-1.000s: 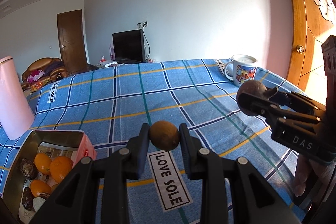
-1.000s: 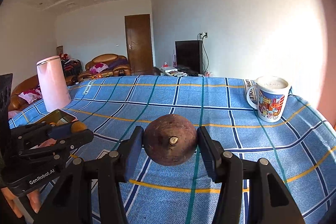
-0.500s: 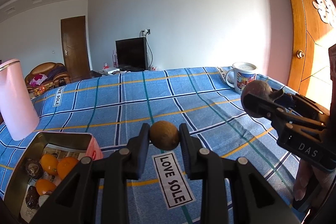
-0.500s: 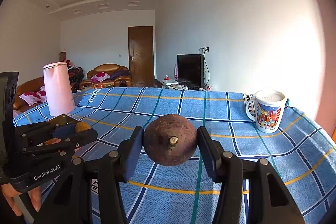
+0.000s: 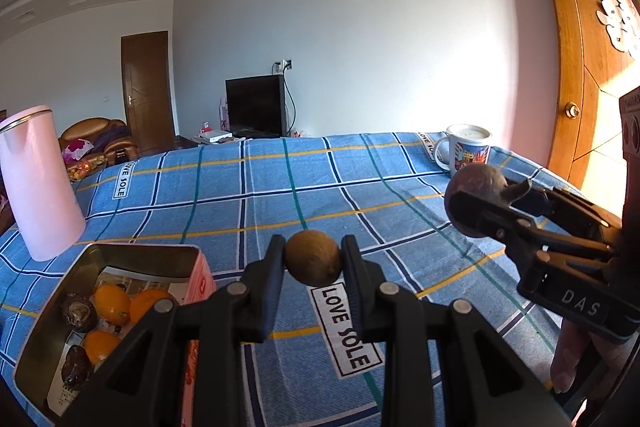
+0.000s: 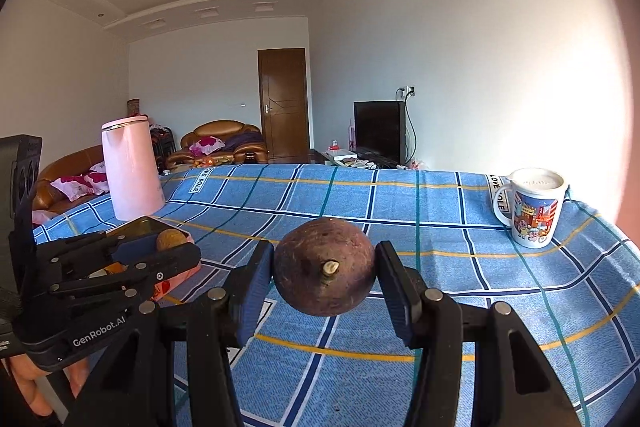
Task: Organize fruits
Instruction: 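Carry the taro and brown fruit over the tin box with both grippers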
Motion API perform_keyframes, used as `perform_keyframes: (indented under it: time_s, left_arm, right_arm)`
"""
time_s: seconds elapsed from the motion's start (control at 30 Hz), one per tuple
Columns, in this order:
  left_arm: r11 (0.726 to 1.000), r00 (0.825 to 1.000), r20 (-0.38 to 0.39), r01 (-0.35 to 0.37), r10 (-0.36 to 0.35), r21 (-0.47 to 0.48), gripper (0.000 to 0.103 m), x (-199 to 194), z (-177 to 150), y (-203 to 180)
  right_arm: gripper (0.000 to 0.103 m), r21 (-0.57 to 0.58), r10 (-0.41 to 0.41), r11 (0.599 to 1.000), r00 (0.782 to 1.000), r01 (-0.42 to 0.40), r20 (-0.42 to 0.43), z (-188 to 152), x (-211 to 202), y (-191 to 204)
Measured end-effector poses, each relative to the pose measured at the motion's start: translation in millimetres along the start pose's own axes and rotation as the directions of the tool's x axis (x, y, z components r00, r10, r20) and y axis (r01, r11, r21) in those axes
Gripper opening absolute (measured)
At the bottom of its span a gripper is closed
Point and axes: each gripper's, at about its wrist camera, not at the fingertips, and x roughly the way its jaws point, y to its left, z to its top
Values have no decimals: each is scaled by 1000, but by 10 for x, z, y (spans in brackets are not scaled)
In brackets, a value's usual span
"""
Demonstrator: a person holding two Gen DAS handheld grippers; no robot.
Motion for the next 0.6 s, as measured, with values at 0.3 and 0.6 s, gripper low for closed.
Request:
perform_keyframes:
  time_s: [0.3, 0.6]
  left_arm:
    - [999, 1000, 12, -12, 13, -30, 30, -126, -26, 198]
    - [997, 999, 16, -30, 32, -72, 30, -278, -82, 475]
  right_arm:
    - [54, -17, 35, 999, 999, -35, -6, 3, 41, 221]
    - [54, -33, 96, 995, 995, -97, -12, 48, 78, 494]
